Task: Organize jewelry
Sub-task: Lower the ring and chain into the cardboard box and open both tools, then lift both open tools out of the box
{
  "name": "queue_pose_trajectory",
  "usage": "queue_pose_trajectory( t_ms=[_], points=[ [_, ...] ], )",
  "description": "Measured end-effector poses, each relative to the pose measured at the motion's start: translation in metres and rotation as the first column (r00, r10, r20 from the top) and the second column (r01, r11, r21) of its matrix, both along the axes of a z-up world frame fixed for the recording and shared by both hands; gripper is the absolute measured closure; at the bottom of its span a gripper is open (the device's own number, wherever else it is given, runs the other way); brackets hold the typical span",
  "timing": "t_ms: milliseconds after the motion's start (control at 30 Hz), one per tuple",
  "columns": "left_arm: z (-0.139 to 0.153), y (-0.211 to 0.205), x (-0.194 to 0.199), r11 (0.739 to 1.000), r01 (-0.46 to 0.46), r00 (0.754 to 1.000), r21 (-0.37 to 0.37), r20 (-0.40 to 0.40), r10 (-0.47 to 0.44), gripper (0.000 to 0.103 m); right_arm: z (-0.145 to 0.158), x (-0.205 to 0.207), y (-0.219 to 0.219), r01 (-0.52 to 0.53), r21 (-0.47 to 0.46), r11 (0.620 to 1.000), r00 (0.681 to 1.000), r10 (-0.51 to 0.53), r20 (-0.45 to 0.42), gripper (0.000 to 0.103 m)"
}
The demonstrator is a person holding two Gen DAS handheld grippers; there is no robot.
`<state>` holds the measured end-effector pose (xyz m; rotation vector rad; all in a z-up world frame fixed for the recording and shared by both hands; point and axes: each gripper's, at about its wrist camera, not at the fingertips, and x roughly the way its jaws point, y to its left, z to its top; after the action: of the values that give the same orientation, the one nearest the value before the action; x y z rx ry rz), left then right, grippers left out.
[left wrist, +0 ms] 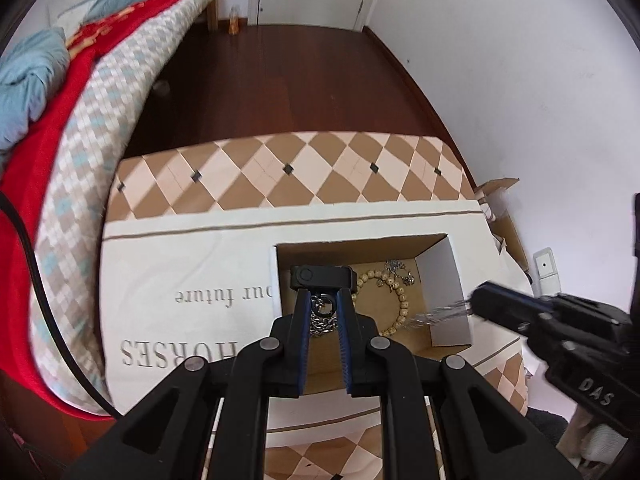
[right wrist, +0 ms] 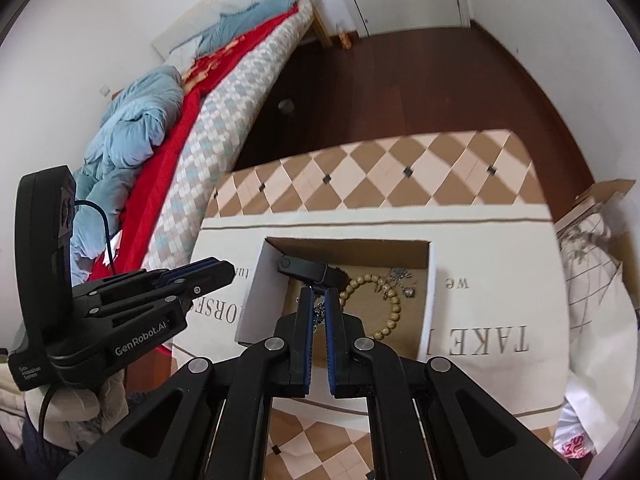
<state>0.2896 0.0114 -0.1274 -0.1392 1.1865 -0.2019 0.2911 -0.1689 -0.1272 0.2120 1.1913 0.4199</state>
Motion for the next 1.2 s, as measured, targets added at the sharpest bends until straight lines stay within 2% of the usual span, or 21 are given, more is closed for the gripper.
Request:
queue_pose_trajectory(
  t_ms=[167,267,300,367,433,567,600,667,733,767,800,867,900,1033,1200],
  points=[
    [-0.012,-0.005,0.004,1.0,0.012,0.999,-0.002,-0.038,-0.012,0.093,-0.034,0.017,-0.002,-0.002,-0.055,0.998,0.993,-0.005,-0.118,0.097],
    [-0.017,-0.006,0.004,1.0,0.021,0.998,-0.004,-0.06,-0.021,0.093,-0.038,0.019,-0.006,0.008,-0.08,0.997,0.991,-0.019,-0.136,0.093],
    [-0.018,-0.006,0.004,1.0,0.024,0.997,-0.003,-0.068,-0.024,0.093,-0.038,0.019,-0.008,0.017,-0.079,0.997,0.99,-0.027,-0.138,0.09],
    [-0.021,-0.007,0.005,1.0,0.03,0.996,0.003,-0.088,-0.03,0.092,-0.036,0.018,-0.012,0.029,-0.091,0.995,0.992,-0.04,-0.122,0.069],
    [-0.023,-0.006,0.006,1.0,0.018,0.994,0.012,-0.108,-0.017,0.091,-0.032,0.018,-0.012,0.034,-0.094,0.995,0.992,-0.045,-0.117,0.054],
    [-0.019,-0.002,0.006,1.0,-0.005,0.993,0.012,-0.114,0.006,0.09,-0.023,0.015,-0.015,0.049,-0.112,0.992,0.995,-0.058,-0.086,0.05],
    [-0.017,-0.001,0.006,1.0,-0.01,0.994,0.019,-0.11,0.012,0.085,-0.021,0.015,-0.016,0.054,-0.115,0.992,0.995,-0.063,-0.081,0.049],
    [-0.011,0.003,0.005,0.999,-0.024,0.995,0.033,-0.095,0.027,0.069,-0.015,0.013,-0.019,0.066,-0.131,0.989,0.995,-0.075,-0.061,0.043],
    [-0.004,0.008,0.003,0.998,-0.044,0.996,0.046,-0.072,0.047,0.035,-0.011,0.01,-0.022,0.078,-0.155,0.985,0.996,-0.085,-0.04,0.042],
    [0.0,0.011,0.002,0.997,-0.056,0.997,0.051,-0.053,0.059,0.031,-0.008,0.009,-0.024,0.088,-0.178,0.98,0.995,-0.094,-0.025,0.039],
    [0.003,0.013,0.001,0.996,-0.068,0.997,0.062,-0.036,0.07,0.026,-0.007,0.007,-0.025,0.094,-0.203,0.975,0.995,-0.099,-0.013,0.03],
    [0.009,0.018,-0.002,0.989,-0.099,0.995,0.11,-0.01,0.1,0.01,-0.005,0.001,-0.025,0.104,-0.27,0.957,0.995,-0.103,0.018,0.002],
    [0.01,0.019,-0.005,0.983,-0.113,0.994,0.143,0.006,0.113,0.003,-0.005,-0.002,-0.024,0.105,-0.298,0.949,0.994,-0.101,0.031,0.0],
    [0.014,0.021,-0.02,0.955,-0.159,0.987,0.249,0.072,0.146,0.002,-0.009,-0.016,-0.02,0.109,-0.368,0.924,0.994,-0.096,0.053,0.0],
    [0.01,0.021,-0.046,0.943,-0.188,0.982,0.276,0.088,0.17,0.001,-0.016,-0.035,-0.014,0.12,-0.384,0.916,0.993,-0.102,0.065,0.0]
  ],
)
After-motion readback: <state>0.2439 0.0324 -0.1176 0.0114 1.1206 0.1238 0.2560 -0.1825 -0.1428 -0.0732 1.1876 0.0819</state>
